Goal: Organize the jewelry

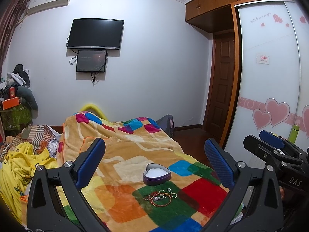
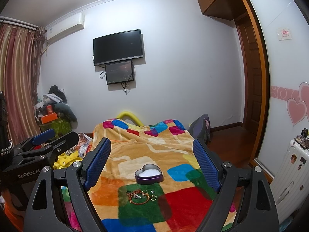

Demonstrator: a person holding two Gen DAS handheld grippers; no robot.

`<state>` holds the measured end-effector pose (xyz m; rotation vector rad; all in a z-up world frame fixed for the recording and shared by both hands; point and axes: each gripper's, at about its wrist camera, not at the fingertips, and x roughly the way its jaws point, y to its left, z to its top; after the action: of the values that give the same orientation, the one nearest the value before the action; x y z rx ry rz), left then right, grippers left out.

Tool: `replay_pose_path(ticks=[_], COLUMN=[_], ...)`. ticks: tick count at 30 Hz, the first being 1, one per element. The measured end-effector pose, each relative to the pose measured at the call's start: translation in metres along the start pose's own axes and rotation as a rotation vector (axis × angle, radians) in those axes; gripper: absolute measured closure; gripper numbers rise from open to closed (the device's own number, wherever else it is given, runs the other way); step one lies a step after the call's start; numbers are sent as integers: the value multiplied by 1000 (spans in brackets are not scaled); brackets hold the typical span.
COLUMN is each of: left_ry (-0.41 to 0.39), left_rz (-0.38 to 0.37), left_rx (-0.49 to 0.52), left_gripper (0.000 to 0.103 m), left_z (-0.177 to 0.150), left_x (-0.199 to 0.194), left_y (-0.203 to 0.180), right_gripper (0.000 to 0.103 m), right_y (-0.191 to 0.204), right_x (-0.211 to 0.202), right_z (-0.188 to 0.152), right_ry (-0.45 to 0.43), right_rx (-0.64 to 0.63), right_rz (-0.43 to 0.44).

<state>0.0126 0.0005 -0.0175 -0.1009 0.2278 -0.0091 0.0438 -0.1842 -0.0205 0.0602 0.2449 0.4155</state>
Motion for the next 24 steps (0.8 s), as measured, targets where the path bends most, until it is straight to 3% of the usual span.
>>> replay_pose_path(ticks=[24], left_ry=[14], left_rz=[3], left_rx=[-21], left_gripper=[0], left_z=[2], left_x=[0], left_y=[5], right_gripper=[19], right_y=[5], right_x=[-2], right_z=[2], right_ry=[5], right_rx=[-3], right_rz=[11])
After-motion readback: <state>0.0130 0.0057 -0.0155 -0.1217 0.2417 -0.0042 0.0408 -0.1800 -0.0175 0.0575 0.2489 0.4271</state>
